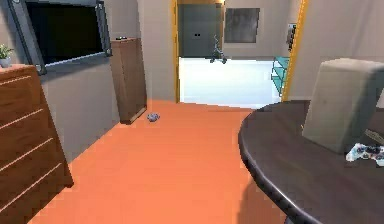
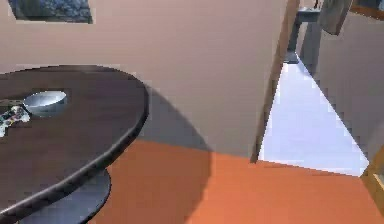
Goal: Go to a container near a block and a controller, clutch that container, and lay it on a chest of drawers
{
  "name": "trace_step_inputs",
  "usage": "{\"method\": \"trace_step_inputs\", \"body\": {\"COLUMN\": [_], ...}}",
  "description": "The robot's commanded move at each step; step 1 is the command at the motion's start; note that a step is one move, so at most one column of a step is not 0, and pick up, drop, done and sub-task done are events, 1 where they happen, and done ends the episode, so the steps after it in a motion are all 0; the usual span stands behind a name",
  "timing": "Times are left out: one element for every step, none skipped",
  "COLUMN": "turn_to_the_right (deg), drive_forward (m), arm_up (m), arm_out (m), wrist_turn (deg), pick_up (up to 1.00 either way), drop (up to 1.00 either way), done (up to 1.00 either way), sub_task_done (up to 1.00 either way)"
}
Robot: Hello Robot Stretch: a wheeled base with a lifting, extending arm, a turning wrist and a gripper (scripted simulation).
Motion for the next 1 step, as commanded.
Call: {"method": "trace_step_inputs", "body": {"turn_to_the_right": [-24.0], "drive_forward": [0.0], "arm_up": [0.0], "arm_out": [0.0], "wrist_turn": [0.0], "pick_up": [0.0], "drop": [0.0], "done": [0.0], "sub_task_done": [0.0]}}
